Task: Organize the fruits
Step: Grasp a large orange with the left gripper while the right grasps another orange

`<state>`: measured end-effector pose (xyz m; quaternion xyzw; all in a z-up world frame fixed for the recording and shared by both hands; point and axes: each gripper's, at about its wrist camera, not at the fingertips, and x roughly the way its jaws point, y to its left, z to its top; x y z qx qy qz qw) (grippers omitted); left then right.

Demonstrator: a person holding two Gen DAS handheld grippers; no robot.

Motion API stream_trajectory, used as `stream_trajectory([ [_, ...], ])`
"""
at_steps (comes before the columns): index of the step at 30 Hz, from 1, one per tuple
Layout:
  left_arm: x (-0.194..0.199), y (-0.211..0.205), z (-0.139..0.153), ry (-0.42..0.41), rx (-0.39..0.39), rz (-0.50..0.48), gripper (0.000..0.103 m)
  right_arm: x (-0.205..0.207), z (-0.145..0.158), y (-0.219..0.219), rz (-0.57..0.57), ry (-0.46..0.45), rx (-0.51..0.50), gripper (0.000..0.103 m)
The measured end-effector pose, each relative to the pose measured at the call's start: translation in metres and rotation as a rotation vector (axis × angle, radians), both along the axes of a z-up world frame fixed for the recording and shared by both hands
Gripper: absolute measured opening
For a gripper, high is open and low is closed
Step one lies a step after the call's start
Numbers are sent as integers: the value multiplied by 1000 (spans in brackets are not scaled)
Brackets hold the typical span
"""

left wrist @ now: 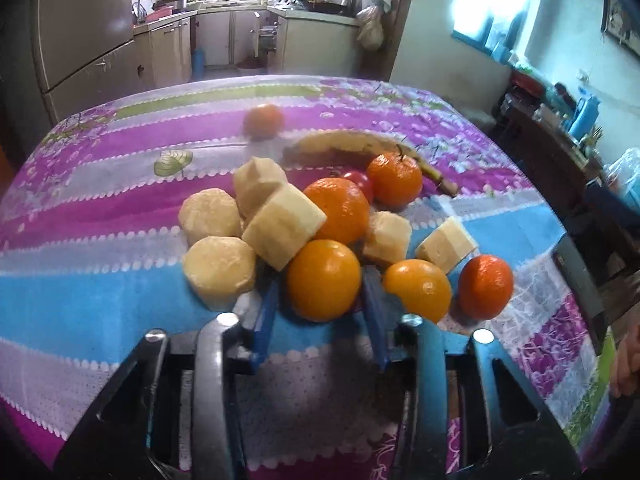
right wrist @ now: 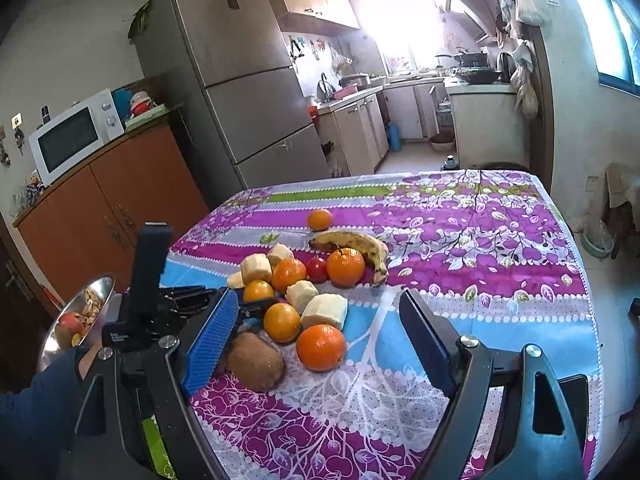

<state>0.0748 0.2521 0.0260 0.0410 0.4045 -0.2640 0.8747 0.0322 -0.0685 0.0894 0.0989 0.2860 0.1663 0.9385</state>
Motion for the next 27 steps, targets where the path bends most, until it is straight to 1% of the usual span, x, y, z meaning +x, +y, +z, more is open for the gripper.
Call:
stream_trajectory([
  [2,-6,3,3,-10,0,11,38,1,-1,-1,1,7,-15,81],
  [4,-13,11,11,-17,-24,28,38,3,-3,-2,5,19,-27,77],
  [5,-20,17,17,-30,-38,39,38,5,-6,-1,10,34,-33,72],
  [8,-32,30,30,-55,-78,54,38,16,-20,4,26,95,-48,67],
  [11,-38,35,36,-79,-107,60,38,28,-37,14,43,150,-54,67],
  [20,-31,31,22,-43,-101,56,38,48,-67,31,69,230,-96,64],
  [22,-30,33,20,-38,-103,60,38,50,-71,33,77,240,-113,58],
  [23,-30,33,19,-37,-104,63,38,50,-72,35,77,241,-123,50],
  [27,-30,33,15,-31,-102,59,38,51,-72,36,83,236,-128,46],
])
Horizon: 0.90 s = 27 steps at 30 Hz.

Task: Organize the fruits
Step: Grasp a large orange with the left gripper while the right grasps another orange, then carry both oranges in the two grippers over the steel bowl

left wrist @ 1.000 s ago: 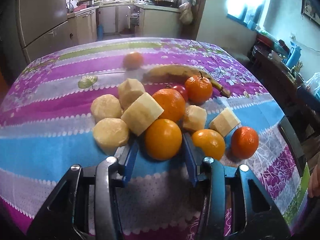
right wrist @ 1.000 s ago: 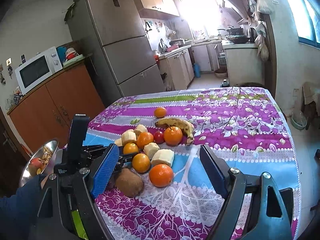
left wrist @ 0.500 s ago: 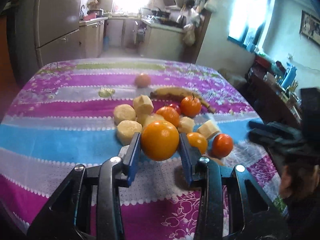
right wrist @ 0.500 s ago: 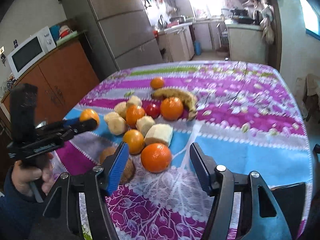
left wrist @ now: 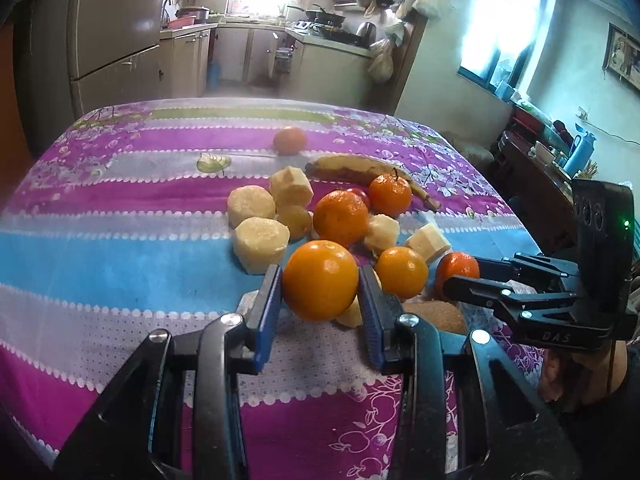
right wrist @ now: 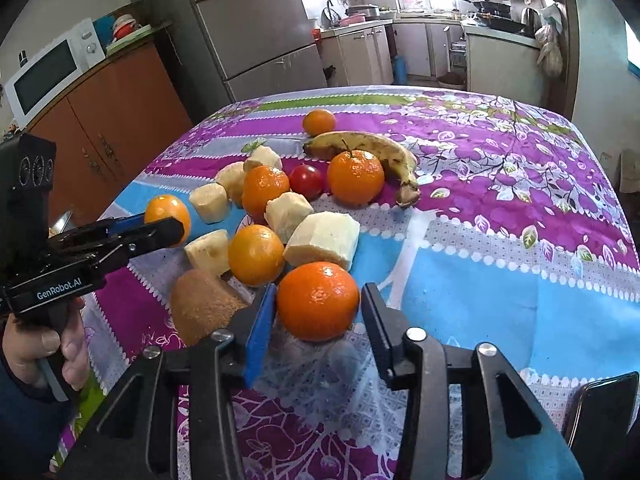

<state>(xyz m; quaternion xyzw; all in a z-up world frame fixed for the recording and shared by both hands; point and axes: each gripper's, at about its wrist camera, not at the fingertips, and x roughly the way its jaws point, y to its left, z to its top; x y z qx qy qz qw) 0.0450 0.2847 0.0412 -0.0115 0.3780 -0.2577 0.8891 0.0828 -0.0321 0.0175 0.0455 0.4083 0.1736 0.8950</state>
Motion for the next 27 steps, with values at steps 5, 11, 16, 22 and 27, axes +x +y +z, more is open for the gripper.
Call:
stream_trajectory([
  [5,-4,3,6,-20,-8,5,38,-5,10,-2,-20,-35,-12,44],
  [11,-23,9,30,-92,-14,20,38,-29,49,-6,-47,-166,-5,44],
  [16,-48,24,53,-151,-23,44,38,-53,86,4,-36,-295,8,44],
  [22,-82,60,90,-238,-24,104,38,-68,111,34,23,-351,13,44],
  [27,-104,96,112,-294,5,179,38,-71,122,74,86,-354,28,44],
])
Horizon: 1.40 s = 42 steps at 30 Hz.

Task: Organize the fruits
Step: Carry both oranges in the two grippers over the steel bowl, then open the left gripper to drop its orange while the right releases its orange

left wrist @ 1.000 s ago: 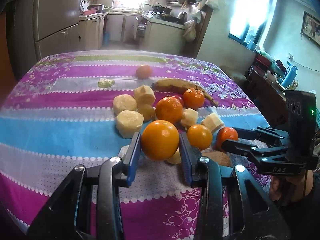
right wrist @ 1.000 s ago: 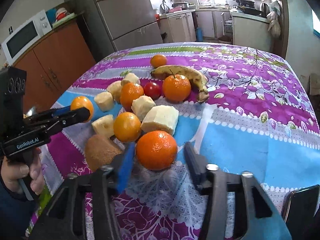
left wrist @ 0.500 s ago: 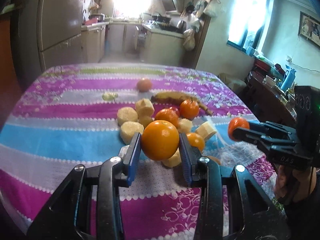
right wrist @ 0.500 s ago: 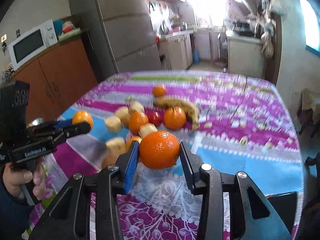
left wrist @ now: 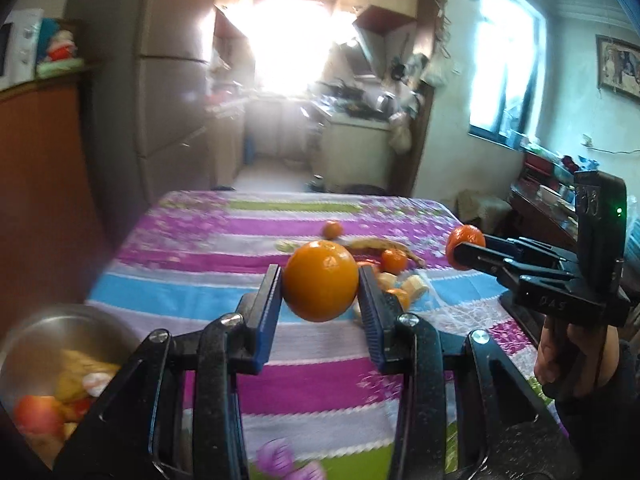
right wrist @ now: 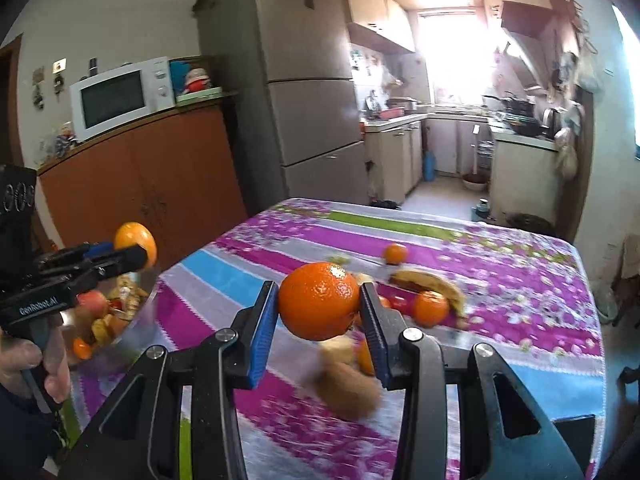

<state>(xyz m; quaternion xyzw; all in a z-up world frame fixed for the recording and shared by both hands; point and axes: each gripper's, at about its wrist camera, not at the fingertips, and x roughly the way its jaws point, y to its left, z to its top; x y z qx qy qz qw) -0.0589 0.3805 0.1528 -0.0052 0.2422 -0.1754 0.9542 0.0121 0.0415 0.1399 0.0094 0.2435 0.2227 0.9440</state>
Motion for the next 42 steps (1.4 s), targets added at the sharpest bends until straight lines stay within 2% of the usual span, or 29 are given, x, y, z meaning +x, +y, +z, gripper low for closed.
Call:
stream_trajectory([
  [8,-16,73,8,-12,-27,154,38,-3,19,79,135,-29,-11,44],
  [14,-32,112,8,-19,-28,251,38,-4,26,143,236,-43,-32,44],
  [23,-44,157,-11,25,-38,360,38,-4,16,225,358,-23,-86,44],
  [31,-44,173,-31,92,-31,378,38,-3,-4,263,424,21,-124,44],
  [42,-37,178,-39,144,-21,373,38,6,-22,279,449,60,-146,44],
])
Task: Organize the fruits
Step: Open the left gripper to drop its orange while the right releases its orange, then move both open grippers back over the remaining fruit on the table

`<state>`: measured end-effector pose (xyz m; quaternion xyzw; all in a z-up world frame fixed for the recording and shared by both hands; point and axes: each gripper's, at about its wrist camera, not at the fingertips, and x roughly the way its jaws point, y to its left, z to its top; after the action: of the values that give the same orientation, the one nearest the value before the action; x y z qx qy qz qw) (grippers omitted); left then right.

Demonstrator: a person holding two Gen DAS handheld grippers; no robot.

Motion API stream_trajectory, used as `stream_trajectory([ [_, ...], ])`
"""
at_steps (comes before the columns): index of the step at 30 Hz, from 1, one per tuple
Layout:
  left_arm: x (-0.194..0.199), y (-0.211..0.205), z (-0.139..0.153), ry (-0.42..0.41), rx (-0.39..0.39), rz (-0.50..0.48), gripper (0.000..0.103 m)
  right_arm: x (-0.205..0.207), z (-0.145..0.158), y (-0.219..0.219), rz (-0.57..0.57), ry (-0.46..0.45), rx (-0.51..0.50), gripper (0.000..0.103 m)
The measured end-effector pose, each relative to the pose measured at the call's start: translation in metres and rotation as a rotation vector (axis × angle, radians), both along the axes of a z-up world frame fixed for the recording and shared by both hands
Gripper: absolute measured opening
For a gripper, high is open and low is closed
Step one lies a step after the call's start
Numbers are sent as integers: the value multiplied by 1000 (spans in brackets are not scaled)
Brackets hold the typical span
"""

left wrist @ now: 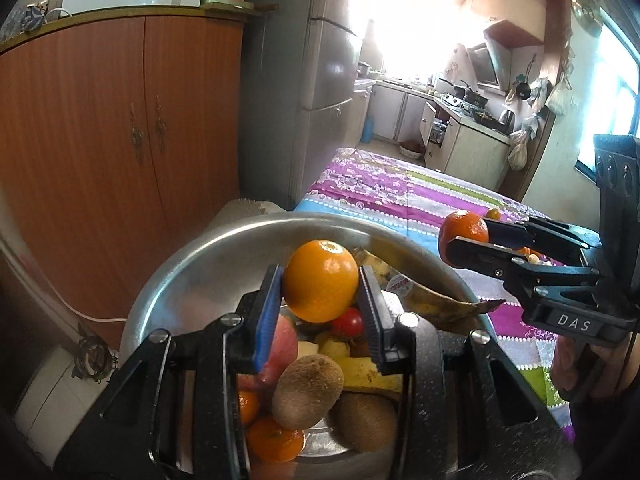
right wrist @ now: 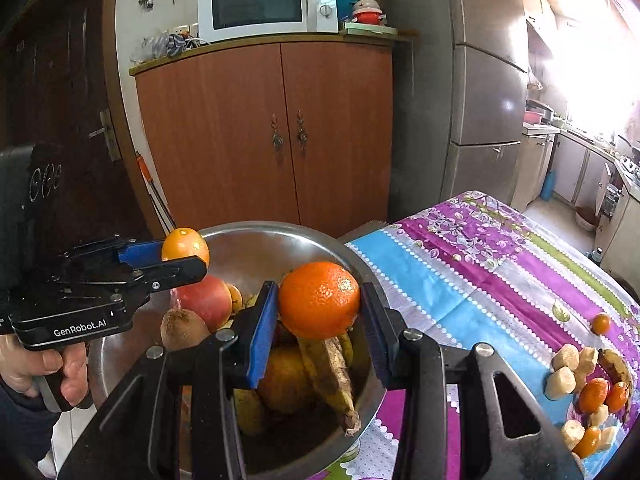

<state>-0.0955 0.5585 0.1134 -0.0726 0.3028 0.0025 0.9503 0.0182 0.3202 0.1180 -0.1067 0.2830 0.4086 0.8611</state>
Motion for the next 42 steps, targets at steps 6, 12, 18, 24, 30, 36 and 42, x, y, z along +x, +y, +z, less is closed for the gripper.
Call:
stream_trajectory([
  [6,0,4,-6,37,2,-4,38,2,-5,2,5,13,-10,44],
  [12,4,6,-8,78,19,2,38,6,-15,5,18,46,-20,45],
  [18,7,2,-11,117,53,-12,38,3,-26,15,53,69,-47,45],
  [24,10,1,-13,130,49,-17,39,2,-37,22,79,86,-75,45],
  [30,12,5,-13,141,35,-12,40,5,-40,20,82,106,-63,46],
  [36,12,6,-13,142,39,-4,57,3,-34,16,77,95,-40,60],
  [42,7,7,-6,108,45,29,75,-10,-7,-5,60,24,44,61],
])
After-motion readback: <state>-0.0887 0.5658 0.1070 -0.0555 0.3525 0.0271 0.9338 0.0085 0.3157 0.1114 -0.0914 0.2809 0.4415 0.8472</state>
